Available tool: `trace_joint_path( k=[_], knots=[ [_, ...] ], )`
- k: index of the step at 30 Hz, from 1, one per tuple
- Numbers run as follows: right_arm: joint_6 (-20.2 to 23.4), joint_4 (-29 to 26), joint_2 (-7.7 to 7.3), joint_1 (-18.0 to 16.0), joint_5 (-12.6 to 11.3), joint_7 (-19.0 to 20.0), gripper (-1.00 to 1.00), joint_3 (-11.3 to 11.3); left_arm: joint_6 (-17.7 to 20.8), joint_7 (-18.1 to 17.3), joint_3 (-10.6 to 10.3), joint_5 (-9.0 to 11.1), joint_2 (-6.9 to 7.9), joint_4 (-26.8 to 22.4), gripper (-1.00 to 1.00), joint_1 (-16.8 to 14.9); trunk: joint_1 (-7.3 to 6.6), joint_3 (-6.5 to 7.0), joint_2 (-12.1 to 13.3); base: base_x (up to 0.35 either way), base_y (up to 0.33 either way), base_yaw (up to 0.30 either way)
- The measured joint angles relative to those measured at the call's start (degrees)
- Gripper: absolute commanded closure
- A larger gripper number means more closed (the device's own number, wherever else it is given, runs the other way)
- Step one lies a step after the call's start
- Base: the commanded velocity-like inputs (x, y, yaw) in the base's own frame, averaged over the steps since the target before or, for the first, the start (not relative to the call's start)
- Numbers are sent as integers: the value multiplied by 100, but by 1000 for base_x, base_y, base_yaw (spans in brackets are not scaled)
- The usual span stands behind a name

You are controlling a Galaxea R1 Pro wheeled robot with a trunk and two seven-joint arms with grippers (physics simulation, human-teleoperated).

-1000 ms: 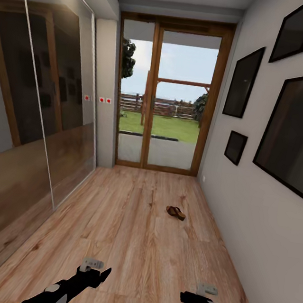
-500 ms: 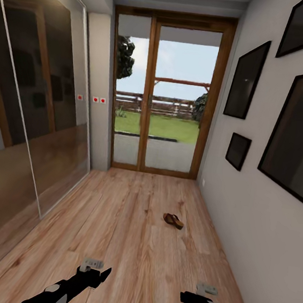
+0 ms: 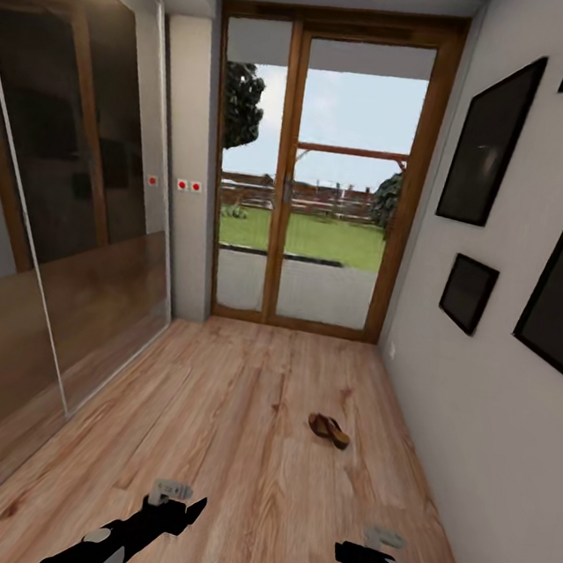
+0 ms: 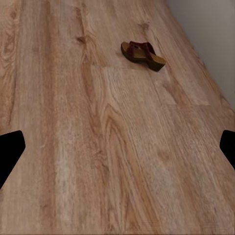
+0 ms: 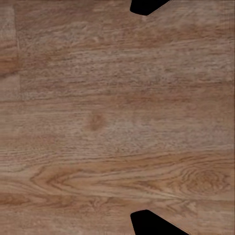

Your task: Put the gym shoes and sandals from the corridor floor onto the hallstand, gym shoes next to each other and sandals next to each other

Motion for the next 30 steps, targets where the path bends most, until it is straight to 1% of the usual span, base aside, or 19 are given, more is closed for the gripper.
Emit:
trace_joint_path(
  k=[3,8,30],
  knots=[
    [0,0,0,0,0,0,-100,0,0,0,2,0,-1,0,-100,0,0,-11,0,349,-119,188],
    [1,-1,-1,1,0,0,-100,0,1,0,2,0,0,1,-100,-2,0,-25,0,349,-119,82],
    [2,-1,-1,1,0,0,-100,0,1,0,1,0,-2,2,-100,-1,0,-36,0,349,-119,5]
  ],
)
